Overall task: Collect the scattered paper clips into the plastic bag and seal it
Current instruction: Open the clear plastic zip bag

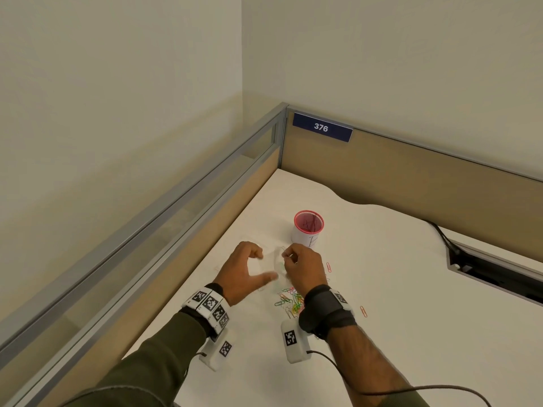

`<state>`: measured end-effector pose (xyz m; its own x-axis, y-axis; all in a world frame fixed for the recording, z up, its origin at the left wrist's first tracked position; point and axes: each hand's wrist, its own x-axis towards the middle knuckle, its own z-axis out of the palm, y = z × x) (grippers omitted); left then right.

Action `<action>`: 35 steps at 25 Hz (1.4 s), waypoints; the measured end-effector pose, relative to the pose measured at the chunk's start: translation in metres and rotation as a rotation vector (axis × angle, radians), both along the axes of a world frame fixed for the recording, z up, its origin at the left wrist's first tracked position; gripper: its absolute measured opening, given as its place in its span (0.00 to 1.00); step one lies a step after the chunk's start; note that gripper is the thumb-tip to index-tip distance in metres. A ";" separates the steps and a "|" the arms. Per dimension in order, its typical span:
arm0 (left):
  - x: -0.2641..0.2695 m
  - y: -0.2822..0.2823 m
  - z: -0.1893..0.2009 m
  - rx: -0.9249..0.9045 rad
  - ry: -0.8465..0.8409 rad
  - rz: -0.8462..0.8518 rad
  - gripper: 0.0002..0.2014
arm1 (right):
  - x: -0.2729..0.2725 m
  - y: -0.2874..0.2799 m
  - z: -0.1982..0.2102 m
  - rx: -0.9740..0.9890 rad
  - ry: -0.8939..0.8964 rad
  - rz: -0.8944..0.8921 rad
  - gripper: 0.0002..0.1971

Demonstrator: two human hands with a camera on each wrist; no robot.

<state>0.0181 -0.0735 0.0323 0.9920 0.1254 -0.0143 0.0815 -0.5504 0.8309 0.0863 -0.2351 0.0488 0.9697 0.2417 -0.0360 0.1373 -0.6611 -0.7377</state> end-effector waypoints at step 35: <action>0.009 -0.009 -0.028 0.252 -0.073 0.089 0.20 | -0.033 0.035 0.031 -0.042 0.041 0.383 0.09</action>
<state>0.0266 -0.0829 0.0043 0.9741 0.2026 0.1000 0.0835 -0.7341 0.6739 0.0537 -0.1997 0.0793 0.8070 0.5836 -0.0902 0.3516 -0.5976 -0.7206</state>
